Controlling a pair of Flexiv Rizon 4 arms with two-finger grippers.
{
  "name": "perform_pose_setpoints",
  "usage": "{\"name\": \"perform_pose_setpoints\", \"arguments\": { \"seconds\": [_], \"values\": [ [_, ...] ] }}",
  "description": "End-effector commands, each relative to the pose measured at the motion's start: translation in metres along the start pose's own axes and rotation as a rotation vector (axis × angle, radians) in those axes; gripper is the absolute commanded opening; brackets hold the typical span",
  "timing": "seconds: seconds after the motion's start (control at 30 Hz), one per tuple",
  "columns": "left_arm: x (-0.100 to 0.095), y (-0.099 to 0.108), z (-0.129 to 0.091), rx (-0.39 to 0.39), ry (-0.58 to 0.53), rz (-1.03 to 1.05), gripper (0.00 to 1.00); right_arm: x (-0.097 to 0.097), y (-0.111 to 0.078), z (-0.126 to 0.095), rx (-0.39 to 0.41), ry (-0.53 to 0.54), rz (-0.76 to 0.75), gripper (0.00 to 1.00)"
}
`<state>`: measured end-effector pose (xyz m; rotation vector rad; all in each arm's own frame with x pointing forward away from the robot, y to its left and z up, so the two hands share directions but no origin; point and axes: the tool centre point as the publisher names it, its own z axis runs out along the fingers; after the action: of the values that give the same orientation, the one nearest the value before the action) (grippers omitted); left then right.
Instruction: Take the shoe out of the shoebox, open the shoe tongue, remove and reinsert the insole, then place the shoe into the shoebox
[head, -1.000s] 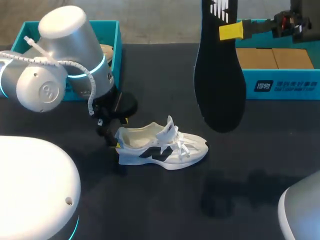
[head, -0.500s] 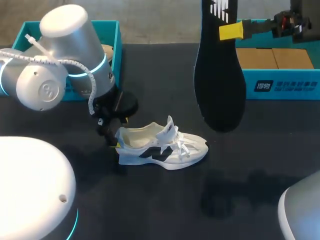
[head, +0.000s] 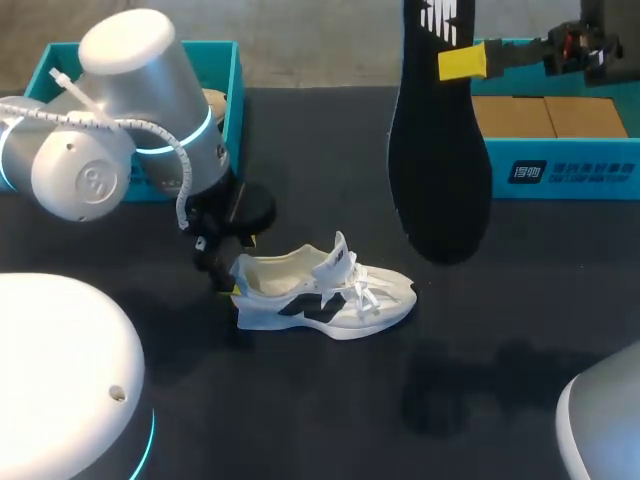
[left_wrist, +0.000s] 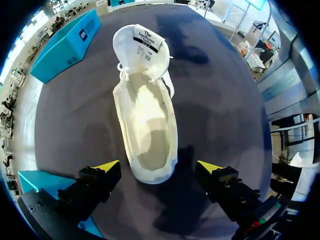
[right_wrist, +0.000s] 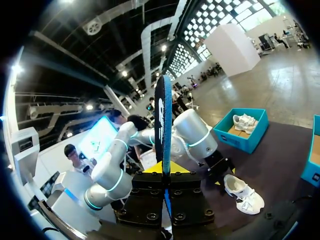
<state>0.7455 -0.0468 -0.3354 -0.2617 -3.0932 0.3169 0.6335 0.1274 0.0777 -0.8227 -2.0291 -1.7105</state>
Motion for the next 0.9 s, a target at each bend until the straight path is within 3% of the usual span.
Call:
{"name": "perform_pose_setpoints", "arguments": {
  "seconds": [0.03,0.6,0.9],
  "values": [
    [0.001,0.0,0.0,-0.002,-0.001,0.0,1.0,-0.001,0.003,0.003,0.005,0.0,0.002,0.0],
    [0.001,0.0,0.0,-0.002,-0.001,0.0,1.0,-0.001,0.003,0.003,0.005,0.0,0.002,0.0],
    [-0.009,-0.032,-0.005,0.014,-0.004,0.04,1.0,-0.001,0.003,0.003,0.005,0.0,0.002,0.0]
  ]
}}
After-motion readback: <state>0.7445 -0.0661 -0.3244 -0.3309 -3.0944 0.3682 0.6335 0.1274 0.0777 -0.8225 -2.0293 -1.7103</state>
